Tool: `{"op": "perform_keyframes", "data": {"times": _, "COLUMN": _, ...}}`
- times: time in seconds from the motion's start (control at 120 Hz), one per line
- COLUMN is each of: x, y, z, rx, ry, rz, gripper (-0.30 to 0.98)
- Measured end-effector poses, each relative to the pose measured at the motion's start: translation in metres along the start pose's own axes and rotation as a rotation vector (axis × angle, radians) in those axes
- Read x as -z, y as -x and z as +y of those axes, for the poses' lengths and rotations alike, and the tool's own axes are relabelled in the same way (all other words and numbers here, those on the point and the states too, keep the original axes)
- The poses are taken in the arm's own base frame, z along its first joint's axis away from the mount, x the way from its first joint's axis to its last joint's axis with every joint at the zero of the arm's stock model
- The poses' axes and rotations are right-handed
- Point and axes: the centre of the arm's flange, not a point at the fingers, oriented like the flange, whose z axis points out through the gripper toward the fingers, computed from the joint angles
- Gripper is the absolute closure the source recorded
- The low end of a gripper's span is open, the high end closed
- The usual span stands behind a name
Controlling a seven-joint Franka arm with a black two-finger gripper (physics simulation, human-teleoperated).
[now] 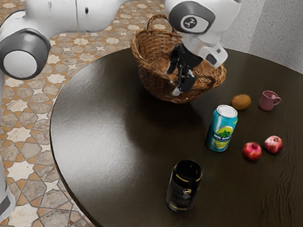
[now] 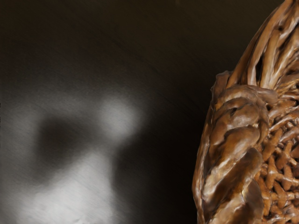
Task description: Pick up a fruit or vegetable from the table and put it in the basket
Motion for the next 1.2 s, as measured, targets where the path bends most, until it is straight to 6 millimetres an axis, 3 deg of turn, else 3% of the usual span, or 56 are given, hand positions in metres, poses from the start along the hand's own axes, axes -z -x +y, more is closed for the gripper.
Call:
{"op": "perform_keyframes", "data": {"times": 0.3, "x": 0.022, "y": -0.016, "z": 0.001, "rx": 0.002, "ry": -0.033, "rz": 0.187, "gripper": 0.00}}
{"op": "perform_keyframes", "data": {"times": 0.567, "x": 0.104, "y": 0.013, "z": -0.024, "rx": -0.014, "ry": -0.020, "rz": 0.372, "gripper": 0.00}}
{"op": "perform_keyframes", "data": {"times": 0.617, "x": 0.106, "y": 0.001, "z": -0.030, "rx": -0.046, "ry": 0.015, "rz": 0.390, "gripper": 0.00}}
{"op": "perform_keyframes", "data": {"times": 0.733, "x": 0.097, "y": -0.025, "z": -0.008, "rx": -0.234, "ry": 0.100, "rz": 0.426, "gripper": 0.00}}
{"op": "perform_keyframes", "data": {"times": 1.017, "x": 0.104, "y": -0.029, "z": -0.031, "rx": -0.219, "ry": 0.033, "rz": 0.501, "gripper": 0.00}}
{"op": "perform_keyframes", "data": {"times": 1.075, "x": 0.106, "y": -0.030, "z": -0.023, "rx": -0.240, "ry": 0.070, "rz": 0.518, "gripper": 0.00}}
{"op": "perform_keyframes", "data": {"times": 1.2, "x": 0.111, "y": -0.030, "z": 0.030, "rx": -0.348, "ry": 0.120, "rz": 0.539, "gripper": 0.00}}
